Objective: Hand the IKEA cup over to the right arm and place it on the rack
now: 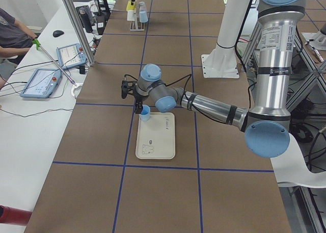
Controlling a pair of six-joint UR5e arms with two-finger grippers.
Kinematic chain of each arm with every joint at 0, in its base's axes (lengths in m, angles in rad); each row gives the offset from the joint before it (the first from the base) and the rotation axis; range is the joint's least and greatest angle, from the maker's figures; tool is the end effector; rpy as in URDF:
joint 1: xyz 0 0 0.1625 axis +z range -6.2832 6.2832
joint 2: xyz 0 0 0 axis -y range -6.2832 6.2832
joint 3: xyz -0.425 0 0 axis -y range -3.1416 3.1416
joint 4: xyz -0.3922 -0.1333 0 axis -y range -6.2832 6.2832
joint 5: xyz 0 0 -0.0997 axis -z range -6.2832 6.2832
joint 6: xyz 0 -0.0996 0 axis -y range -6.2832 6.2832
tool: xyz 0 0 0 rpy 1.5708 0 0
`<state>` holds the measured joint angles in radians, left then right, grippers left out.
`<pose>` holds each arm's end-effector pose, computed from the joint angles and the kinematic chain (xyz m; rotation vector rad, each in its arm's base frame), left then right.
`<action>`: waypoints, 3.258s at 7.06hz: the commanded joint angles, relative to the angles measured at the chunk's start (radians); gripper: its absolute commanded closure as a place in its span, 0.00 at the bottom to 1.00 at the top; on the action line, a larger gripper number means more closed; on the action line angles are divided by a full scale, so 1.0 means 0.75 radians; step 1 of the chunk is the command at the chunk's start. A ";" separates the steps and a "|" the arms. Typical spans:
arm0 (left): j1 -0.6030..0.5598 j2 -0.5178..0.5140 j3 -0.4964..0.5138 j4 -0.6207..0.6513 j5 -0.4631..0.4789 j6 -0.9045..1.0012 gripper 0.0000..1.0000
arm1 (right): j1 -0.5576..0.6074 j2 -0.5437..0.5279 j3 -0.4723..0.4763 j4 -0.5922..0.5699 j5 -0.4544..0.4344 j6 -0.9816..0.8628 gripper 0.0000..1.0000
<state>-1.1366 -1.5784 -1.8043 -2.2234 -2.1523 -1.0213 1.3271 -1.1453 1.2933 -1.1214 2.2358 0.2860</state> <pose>0.1438 -0.4970 0.4683 0.2876 0.9822 -0.2755 -0.0967 -0.6868 0.5005 0.3859 -0.7723 -0.1589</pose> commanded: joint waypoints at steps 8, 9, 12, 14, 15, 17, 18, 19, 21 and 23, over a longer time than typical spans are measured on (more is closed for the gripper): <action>0.192 -0.018 0.133 0.136 0.006 0.012 0.18 | 0.018 0.050 0.069 -0.018 0.115 0.052 0.02; 0.221 -0.047 0.166 0.136 0.004 0.012 0.26 | 0.024 0.032 0.116 -0.016 0.154 0.105 0.02; 0.225 -0.082 0.203 0.136 -0.010 0.010 1.00 | 0.022 -0.021 0.180 -0.012 0.154 0.128 0.02; 0.225 -0.086 0.197 0.136 -0.016 0.010 1.00 | 0.022 -0.058 0.180 0.004 0.140 0.126 0.02; 0.223 -0.082 0.183 0.136 -0.020 0.010 1.00 | 0.022 -0.056 0.178 0.004 0.140 0.126 0.02; 0.099 -0.064 0.113 0.134 -0.122 0.010 1.00 | 0.010 -0.030 0.188 0.004 0.140 0.160 0.02; 0.090 -0.059 0.056 0.138 -0.145 -0.010 1.00 | -0.025 0.015 0.216 0.006 0.140 0.315 0.02; 0.092 -0.063 0.019 0.140 -0.171 -0.088 1.00 | -0.065 0.018 0.279 0.006 0.142 0.464 0.02; 0.104 -0.114 -0.103 0.111 -0.174 -0.418 1.00 | -0.186 0.016 0.487 0.006 0.138 0.817 0.02; 0.114 -0.131 -0.155 -0.187 -0.176 -0.770 1.00 | -0.343 0.018 0.702 0.008 0.061 1.153 0.02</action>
<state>-1.0552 -1.6671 -1.9039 -2.2346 -2.2830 -1.4440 1.1336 -1.1321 1.7316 -1.1157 2.3088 1.0133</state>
